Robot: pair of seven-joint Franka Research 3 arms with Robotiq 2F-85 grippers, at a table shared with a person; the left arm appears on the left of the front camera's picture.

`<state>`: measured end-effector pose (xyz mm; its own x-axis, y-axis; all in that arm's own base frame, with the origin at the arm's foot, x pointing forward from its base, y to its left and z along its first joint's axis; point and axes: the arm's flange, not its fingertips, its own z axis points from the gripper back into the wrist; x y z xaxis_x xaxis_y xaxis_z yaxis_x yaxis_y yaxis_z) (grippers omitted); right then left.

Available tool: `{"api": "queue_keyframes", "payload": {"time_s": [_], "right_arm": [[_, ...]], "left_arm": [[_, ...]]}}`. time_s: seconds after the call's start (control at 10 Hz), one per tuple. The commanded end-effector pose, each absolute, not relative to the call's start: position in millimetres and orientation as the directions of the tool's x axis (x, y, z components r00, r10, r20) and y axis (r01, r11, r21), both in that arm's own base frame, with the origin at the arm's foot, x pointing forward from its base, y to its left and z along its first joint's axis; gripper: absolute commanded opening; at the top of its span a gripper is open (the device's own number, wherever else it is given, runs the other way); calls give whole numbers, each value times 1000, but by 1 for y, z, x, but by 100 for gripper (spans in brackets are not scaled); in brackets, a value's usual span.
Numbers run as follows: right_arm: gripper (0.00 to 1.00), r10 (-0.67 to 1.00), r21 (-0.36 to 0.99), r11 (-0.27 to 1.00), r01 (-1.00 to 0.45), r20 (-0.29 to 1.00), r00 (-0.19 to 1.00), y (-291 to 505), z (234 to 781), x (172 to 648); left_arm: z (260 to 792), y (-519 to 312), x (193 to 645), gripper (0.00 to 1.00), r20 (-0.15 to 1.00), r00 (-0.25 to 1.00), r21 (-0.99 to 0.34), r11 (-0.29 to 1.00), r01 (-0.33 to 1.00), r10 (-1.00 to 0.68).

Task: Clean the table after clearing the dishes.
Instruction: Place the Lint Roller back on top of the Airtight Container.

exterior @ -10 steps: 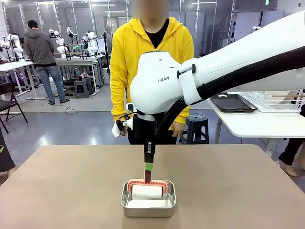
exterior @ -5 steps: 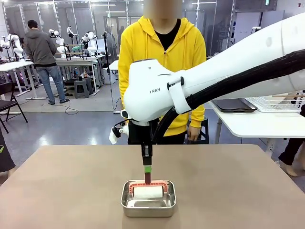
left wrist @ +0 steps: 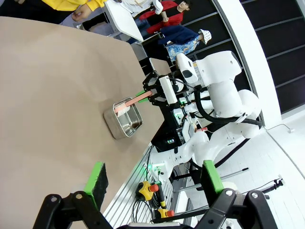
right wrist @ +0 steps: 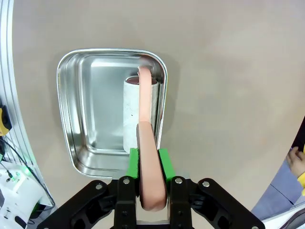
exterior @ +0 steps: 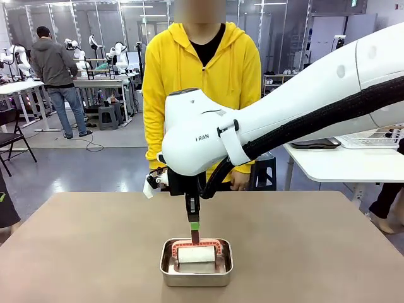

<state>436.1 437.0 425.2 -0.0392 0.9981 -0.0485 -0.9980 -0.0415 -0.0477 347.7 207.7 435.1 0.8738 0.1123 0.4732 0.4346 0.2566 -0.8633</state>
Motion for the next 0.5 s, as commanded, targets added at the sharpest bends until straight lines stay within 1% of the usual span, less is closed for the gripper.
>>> {"api": "queue_keyframes", "payload": {"time_s": [0.0,0.1,0.2,0.4], "right_arm": [[21,999,-136,-28,-990,-33,-24,435,395,447],[21,1000,-117,-18,-993,1,-18,430,387,448],[21,1000,-121,-8,-993,7,-9,423,383,448],[21,999,-139,-31,-990,38,-36,405,374,445]], "left_arm": [[439,208,343,100,473,874,-862,260,434,109],[439,208,343,100,473,874,-862,260,434,109],[439,208,343,100,473,874,-862,260,434,109],[439,208,343,100,473,874,-862,260,434,109]]}}
